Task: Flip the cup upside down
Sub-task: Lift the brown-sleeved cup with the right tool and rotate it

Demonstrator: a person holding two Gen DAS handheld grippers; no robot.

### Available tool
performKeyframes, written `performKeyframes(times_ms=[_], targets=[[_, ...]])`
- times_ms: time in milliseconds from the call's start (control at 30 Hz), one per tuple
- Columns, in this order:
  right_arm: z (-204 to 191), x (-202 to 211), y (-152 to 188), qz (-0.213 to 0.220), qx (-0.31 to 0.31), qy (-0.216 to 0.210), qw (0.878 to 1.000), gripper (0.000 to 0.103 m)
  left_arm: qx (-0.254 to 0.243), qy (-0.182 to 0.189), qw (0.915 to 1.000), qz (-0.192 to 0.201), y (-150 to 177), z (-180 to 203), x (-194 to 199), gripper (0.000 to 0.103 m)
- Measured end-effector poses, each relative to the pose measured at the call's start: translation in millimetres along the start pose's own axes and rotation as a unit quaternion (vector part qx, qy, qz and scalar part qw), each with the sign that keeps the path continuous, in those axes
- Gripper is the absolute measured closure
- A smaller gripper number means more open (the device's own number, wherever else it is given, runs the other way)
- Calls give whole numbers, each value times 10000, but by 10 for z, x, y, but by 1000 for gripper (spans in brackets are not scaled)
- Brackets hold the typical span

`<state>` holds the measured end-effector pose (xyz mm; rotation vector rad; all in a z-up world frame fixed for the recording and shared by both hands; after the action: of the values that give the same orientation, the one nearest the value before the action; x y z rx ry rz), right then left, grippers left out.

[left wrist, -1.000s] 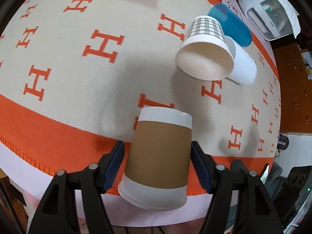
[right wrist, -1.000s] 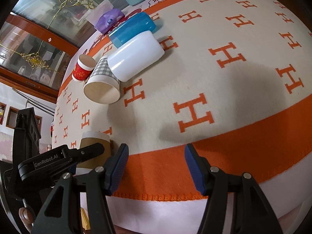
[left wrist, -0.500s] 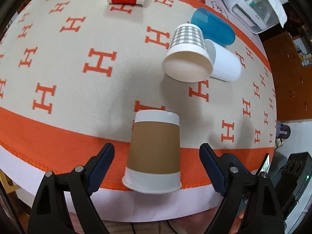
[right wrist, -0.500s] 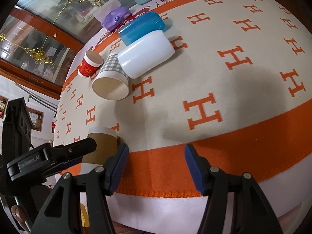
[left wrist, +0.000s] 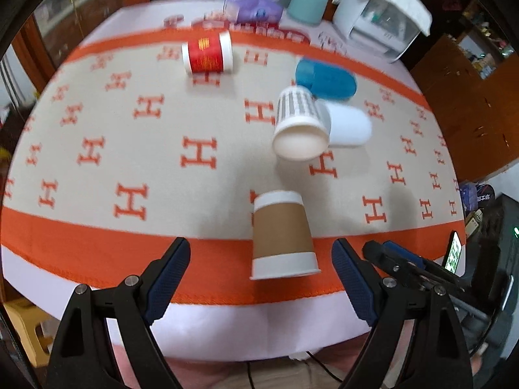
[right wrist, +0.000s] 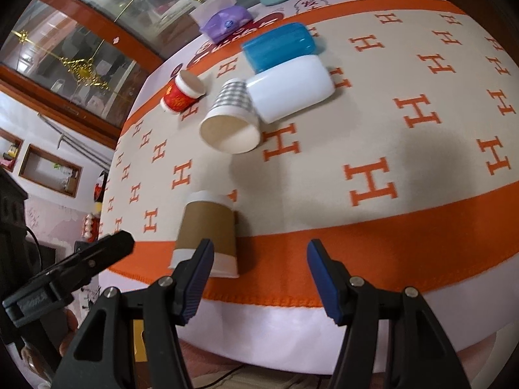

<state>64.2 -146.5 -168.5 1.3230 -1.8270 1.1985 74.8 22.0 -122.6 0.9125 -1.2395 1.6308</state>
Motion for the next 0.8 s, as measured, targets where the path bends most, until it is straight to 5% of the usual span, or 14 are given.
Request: performKeyframes(times_ms=[233,433,533,800], targets=[[-212,-71,-26,-218,130,-159,9996,43,-251,-39,9962,837,-65,-129,325,15],[-414,-176,-95,-429,282,-252,9984,43,-370,-383,9942,932,-70,-311,302,12],[-483,-289,-128,-634,292,-295,9971,43,-338,-269,9947,929,-33,-397,252,4],[-531,-684,-165,-1199,199,-227,9923,43,-89,-176,9963,839,37,-660,25,4]])
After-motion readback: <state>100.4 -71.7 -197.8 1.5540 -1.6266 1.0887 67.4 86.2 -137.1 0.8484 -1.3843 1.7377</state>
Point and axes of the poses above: each gripper's, at about its wrist camera, not at the fingertips, and x roughly against the way its jaws point, z to its right, y to its underside, the point moved 6 cm from there along -x, roughly the way its jaws point, and after that the axes turned 3 degrees about x, right-handed, at the moved point
